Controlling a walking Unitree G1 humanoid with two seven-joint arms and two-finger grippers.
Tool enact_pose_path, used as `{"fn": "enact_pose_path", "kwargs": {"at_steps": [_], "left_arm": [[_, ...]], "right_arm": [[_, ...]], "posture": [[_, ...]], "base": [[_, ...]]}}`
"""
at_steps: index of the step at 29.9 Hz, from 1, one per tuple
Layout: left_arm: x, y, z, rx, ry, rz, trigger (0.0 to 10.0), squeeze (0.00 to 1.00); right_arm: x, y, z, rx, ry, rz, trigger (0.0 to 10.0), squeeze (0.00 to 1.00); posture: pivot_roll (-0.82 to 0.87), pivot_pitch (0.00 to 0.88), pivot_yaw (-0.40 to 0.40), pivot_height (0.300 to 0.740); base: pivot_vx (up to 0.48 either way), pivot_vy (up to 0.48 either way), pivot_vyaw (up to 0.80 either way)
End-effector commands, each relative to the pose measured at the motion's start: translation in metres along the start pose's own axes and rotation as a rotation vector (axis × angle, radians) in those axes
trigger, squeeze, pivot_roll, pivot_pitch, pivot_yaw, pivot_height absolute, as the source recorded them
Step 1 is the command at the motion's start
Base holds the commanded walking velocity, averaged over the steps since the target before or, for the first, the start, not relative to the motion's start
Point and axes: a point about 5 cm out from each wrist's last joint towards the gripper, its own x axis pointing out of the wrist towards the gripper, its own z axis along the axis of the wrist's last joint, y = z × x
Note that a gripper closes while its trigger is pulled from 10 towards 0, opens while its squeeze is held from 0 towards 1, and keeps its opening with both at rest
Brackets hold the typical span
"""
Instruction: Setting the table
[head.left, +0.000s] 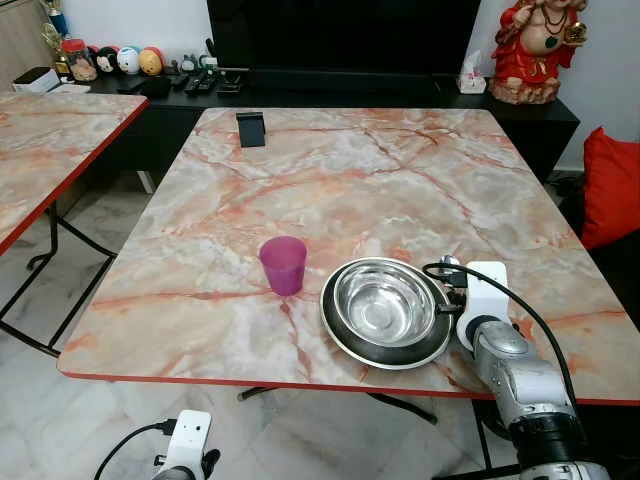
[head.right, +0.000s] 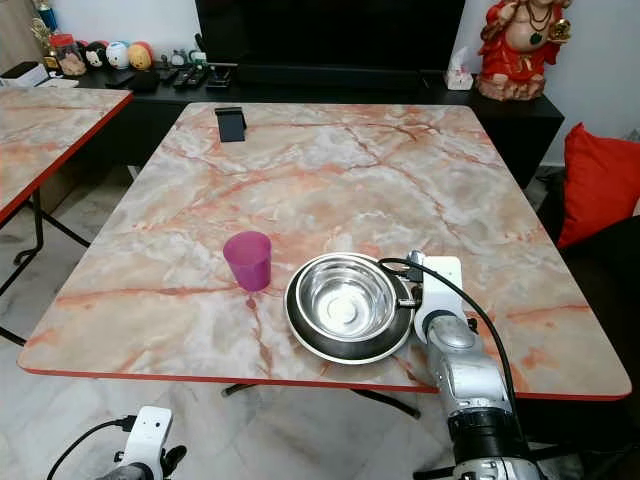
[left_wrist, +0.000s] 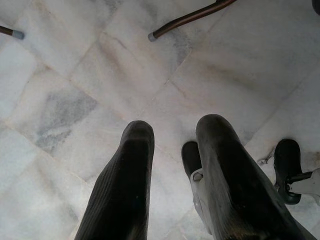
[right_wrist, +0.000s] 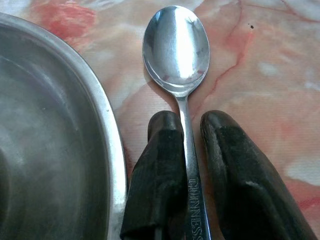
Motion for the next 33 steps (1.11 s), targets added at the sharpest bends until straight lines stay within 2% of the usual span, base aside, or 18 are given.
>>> {"fn": "enact_pose_path", "kwargs": {"at_steps": [1, 7, 18, 26, 33], "left_arm": [[-0.001, 0.001, -0.003, 0.013, 0.018, 0.001, 10.0, 0.0], [-0.001, 0.002, -0.004, 0.018, 0.022, -0.002, 10.0, 0.0], [0.0, -0.002, -0.005, 0.033, 0.028, -0.016, 10.0, 0.0], [0.0, -0.003, -0.005, 0.036, 0.029, -0.017, 10.0, 0.0], [0.0, -0.003, -0.005, 0.044, 0.03, -0.022, 10.0, 0.0]], "right_arm": [[0.002, -0.001, 0.003, -0.001, -0.005, -0.014, 10.0, 0.0], [0.001, -0.003, 0.015, 0.028, -0.07, -0.031, 10.0, 0.0], [0.002, -0.003, 0.014, 0.033, -0.068, -0.033, 10.0, 0.0], [0.0, -0.006, 0.024, 0.05, -0.135, -0.062, 10.0, 0.0], [-0.005, -0.01, 0.038, 0.105, -0.269, -0.081, 10.0, 0.0]], "posture": [[-0.01, 0.0, -0.004, 0.74], [-0.01, 0.0, -0.002, 0.74], [-0.01, 0.0, -0.001, 0.74], [-0.01, 0.0, 0.0, 0.74], [-0.01, 0.0, 0.003, 0.74]], "base": [[0.0, 0.0, 0.0], [0.0, 0.0, 0.0], [0.0, 0.0, 0.0], [0.0, 0.0, 0.0], [0.0, 0.0, 0.0]]}}
